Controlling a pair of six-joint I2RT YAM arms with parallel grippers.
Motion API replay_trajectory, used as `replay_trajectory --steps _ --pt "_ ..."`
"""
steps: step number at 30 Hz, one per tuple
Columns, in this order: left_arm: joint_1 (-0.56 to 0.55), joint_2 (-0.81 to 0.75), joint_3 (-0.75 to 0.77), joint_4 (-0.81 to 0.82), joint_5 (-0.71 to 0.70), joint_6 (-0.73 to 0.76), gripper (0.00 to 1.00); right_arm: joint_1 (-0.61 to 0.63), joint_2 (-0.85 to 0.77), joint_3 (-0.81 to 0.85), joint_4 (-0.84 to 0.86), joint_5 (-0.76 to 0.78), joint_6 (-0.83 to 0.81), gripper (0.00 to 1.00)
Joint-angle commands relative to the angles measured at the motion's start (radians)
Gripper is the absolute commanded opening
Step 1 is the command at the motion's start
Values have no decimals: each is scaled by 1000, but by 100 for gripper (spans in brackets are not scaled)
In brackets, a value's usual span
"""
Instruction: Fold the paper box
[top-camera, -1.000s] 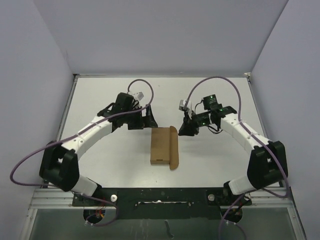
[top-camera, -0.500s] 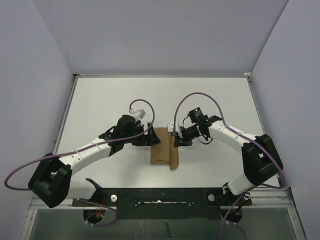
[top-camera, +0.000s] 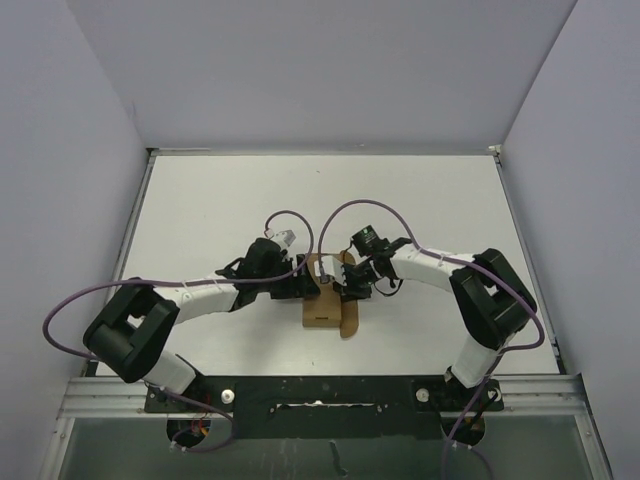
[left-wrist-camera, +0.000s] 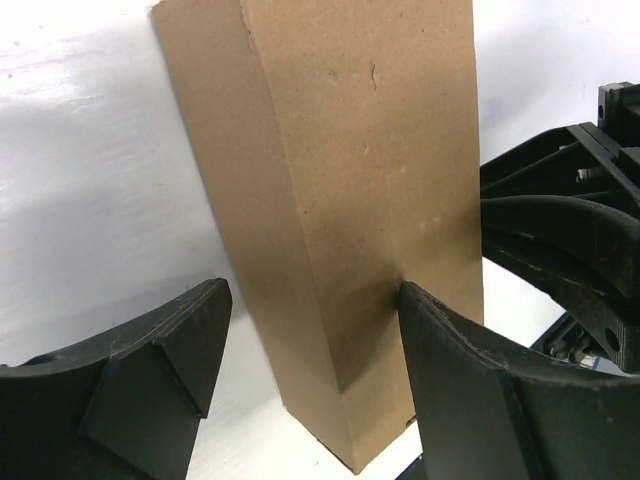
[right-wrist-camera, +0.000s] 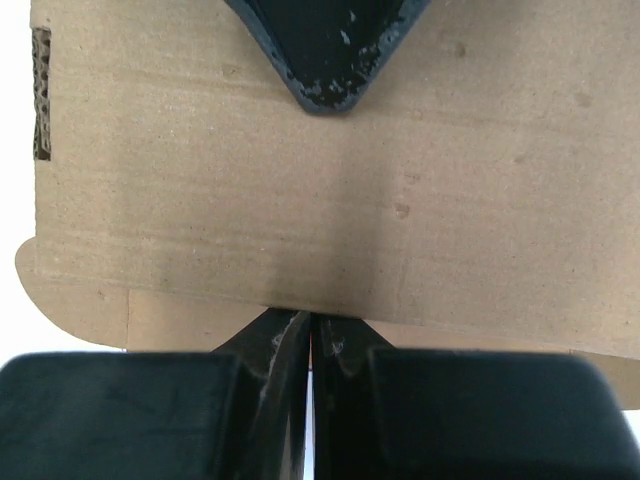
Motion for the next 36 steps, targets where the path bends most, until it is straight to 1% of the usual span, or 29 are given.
replay_trajectory --steps 1,5,9,11,14,15,17,18,19,20,24,25,26,28,29,30,31,36 --pt "18 55 11 56 11 2 65 31 8 42 40 36 23 1" --pt "45 74 -1 60 36 -9 62 12 -4 44 20 23 17 3" --pt "58 83 -12 64 49 -22 61 -58 -92 37 -57 -30 -58 9" --pt "58 83 -17 64 53 -24 61 -117 -167 6 -92 -78 -108 18" --pt "62 81 -25 63 58 -25 61 -184 -277 -50 -185 -245 -243 37" --pt "63 81 -25 63 60 -24 61 -187 -305 -73 -224 -294 -319 43" --pt "63 80 -25 63 63 -25 61 -186 -335 -121 -326 -391 -536 57" --pt "64 82 -24 64 66 -25 61 -183 -329 -137 -366 -420 -632 61" --pt "63 84 -24 67 71 -26 61 -174 -321 -149 -391 -424 -701 62" --pt "63 84 -24 69 72 -28 61 -153 -313 -157 -385 -390 -714 62" --pt "64 88 -30 83 76 -41 61 -23 -289 -181 -265 -213 -646 61" --pt "63 89 -30 85 77 -42 61 2 -280 -180 -242 -179 -628 59" --pt "63 93 -30 86 79 -43 61 20 -268 -174 -222 -154 -610 54" --pt "63 97 -32 92 81 -46 61 35 -237 -157 -211 -110 -579 37" --pt "63 98 -34 98 82 -48 61 37 -222 -152 -202 -94 -564 26" --pt "63 99 -38 103 82 -49 61 40 -214 -149 -188 -82 -547 11" --pt "63 99 -41 109 83 -50 61 40 -212 -149 -177 -77 -530 0" --pt "62 94 -48 113 88 -55 61 34 -238 -147 -121 -105 -441 0"
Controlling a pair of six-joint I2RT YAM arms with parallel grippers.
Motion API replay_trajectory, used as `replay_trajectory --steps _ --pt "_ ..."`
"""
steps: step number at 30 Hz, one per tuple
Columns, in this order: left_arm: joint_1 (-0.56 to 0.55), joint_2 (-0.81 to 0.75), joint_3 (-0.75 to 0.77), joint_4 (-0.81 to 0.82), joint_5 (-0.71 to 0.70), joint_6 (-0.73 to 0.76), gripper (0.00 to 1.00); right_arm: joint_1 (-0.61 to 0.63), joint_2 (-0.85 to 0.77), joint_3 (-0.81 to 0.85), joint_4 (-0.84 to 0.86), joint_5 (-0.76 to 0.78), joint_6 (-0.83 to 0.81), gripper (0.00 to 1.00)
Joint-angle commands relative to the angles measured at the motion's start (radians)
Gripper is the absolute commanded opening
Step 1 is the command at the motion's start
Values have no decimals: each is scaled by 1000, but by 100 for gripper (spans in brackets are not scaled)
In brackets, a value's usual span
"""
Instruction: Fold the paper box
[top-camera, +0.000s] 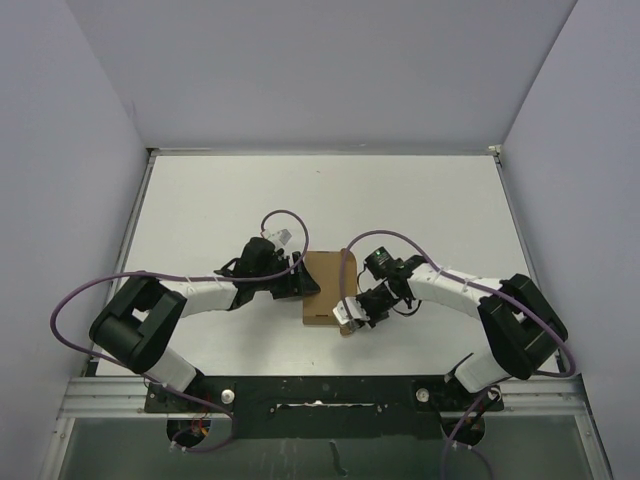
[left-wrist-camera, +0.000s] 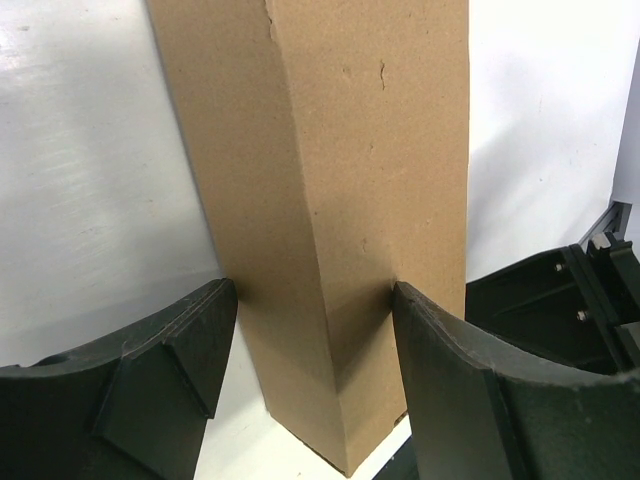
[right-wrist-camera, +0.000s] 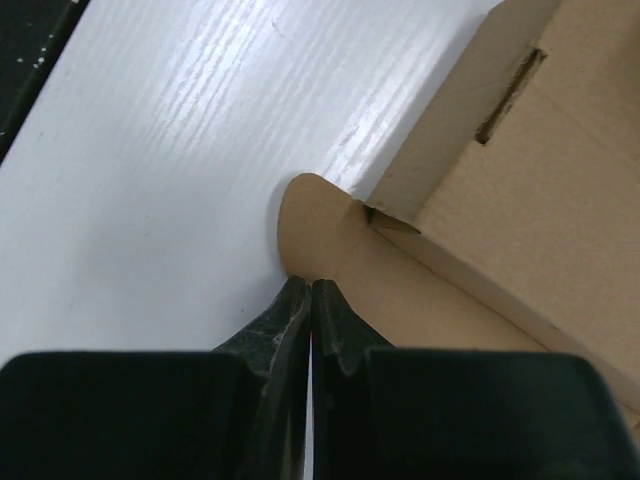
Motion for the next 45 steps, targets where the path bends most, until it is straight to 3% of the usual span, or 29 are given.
replay_trajectory --steps 1,14,18,21,24,27,30,33,39,45 --pt "5 33 -21 -10 -31 20 61 -4 -29 36 104 -1 106 0" --pt "4 50 -28 24 -12 6 61 93 27 -6 413 166 360 0" --pt "4 50 -40 34 -12 0 61 83 26 0 419 184 371 0" --pt "7 48 -43 36 -11 1 61 25 -9 20 311 117 275 0" --pt "8 47 -39 36 -10 2 61 -65 -77 42 119 -22 136 8" --pt "8 52 -35 35 -7 4 61 -129 -147 29 -53 -167 -9 23" --pt "8 60 -32 37 -3 4 61 -121 -162 -7 -91 -224 -102 41" --pt "8 62 -35 39 -2 2 61 -59 -133 -26 -18 -134 -55 49" --pt "8 61 -41 45 -5 -5 61 48 -74 -55 112 -8 2 52" --pt "9 69 -45 60 -1 -9 61 77 -59 -75 215 54 81 45"
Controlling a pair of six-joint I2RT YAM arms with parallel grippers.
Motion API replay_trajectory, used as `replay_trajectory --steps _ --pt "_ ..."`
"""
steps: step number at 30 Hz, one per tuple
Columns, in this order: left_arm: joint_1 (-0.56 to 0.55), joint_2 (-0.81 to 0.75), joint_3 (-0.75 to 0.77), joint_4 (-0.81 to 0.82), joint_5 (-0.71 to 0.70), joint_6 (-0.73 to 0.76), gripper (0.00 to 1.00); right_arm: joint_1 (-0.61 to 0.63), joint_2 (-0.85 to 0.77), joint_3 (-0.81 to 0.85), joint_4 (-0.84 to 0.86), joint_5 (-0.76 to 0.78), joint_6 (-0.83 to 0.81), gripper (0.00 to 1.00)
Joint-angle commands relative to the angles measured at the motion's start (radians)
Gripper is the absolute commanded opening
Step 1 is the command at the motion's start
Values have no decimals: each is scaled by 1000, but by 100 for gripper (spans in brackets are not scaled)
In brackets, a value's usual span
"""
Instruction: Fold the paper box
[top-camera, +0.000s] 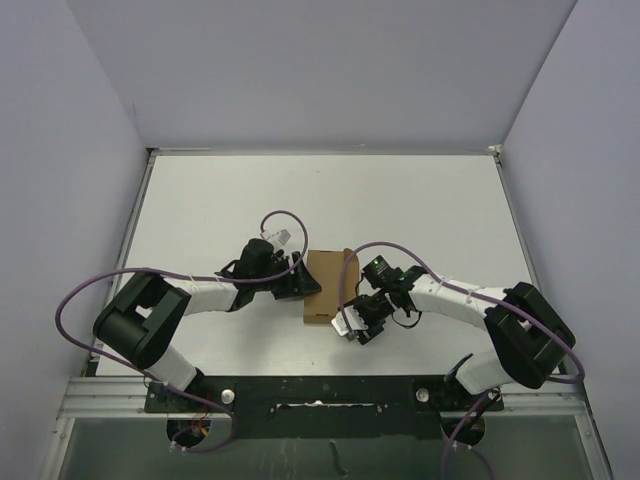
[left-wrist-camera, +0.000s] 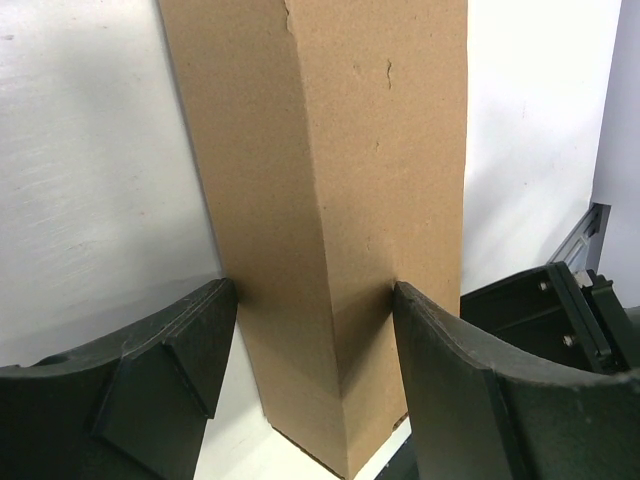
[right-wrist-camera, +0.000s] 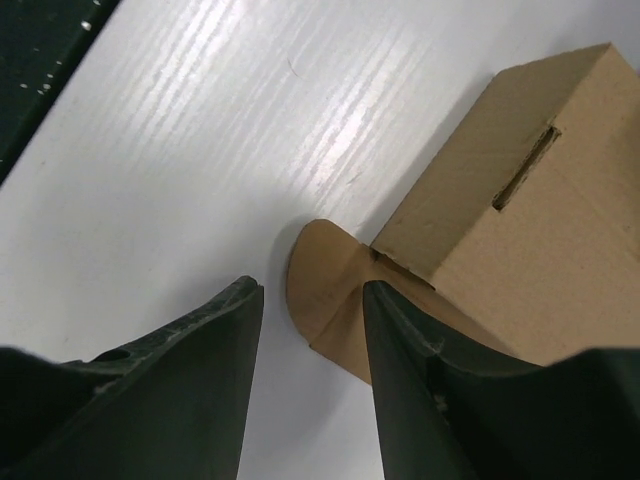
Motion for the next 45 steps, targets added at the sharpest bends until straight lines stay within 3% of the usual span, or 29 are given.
replay_trajectory --steps 1,14,26,45 --pt "2 45 -20 -25 -25 19 61 17 4 -9 127 66 70 44" --pt "7 41 -41 -9 -22 11 61 -15 4 34 125 81 161 17" --pt "10 39 -45 -10 -21 9 61 -83 14 84 117 32 291 8" --pt "8 27 -45 -20 -27 -3 61 -47 47 165 70 43 405 0"
